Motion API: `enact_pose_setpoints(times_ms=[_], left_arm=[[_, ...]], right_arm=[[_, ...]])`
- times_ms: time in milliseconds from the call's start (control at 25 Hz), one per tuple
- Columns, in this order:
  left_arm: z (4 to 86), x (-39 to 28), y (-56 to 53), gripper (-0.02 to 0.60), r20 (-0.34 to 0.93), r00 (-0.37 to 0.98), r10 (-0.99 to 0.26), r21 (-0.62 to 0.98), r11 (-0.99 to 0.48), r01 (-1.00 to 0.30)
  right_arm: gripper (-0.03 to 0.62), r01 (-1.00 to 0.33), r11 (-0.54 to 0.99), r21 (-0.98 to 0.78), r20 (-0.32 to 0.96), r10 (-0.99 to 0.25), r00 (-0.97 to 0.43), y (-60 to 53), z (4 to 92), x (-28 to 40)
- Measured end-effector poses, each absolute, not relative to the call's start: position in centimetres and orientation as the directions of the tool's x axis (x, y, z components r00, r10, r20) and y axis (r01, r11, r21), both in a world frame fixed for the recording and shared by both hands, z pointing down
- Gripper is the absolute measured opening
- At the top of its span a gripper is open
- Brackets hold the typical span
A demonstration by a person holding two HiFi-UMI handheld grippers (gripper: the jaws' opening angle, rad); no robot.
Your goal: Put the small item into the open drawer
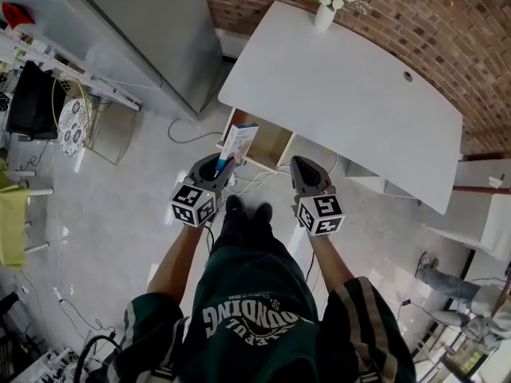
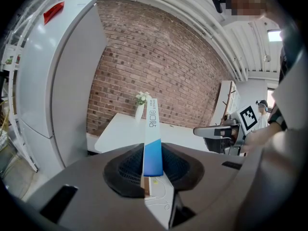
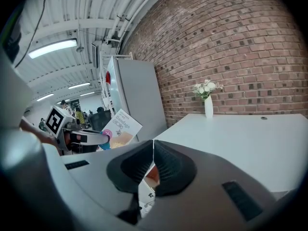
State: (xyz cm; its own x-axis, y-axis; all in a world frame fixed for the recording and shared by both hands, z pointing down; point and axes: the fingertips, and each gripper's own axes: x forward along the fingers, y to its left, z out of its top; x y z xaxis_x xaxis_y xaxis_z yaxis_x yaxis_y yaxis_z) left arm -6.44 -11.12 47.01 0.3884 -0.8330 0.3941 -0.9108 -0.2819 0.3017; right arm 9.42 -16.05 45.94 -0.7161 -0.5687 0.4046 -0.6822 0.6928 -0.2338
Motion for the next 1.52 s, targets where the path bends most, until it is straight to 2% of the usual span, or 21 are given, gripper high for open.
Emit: enact_pose_setpoints(times_ms=[600, 1120, 1520], left_arm=[[53.9, -8.4, -12.6, 0.098, 0.482, 0.435, -0.760, 0.294, -0.328, -0.898], [62.7, -10.1, -14.0, 0.098, 0.555, 0.445, -0.703, 0.311, -0.321, -0.894], [69.6, -8.5, -16.2, 0.098, 0.595, 0.487, -0.639, 0.312, -0.375, -0.873]], right_arm=[[0.026, -0.678, 0.719, -0.156, 0.448, -0.560, -0.697, -17.9, 49.7, 6.0], [0.026, -0.638, 0.751, -0.170, 0.490, -0.497, -0.716, -17.3, 56.4, 2.5], [0.026, -0.653, 0.730, -0.200, 0.535, -0.477, -0.697, -16.3, 62.5, 2.8]])
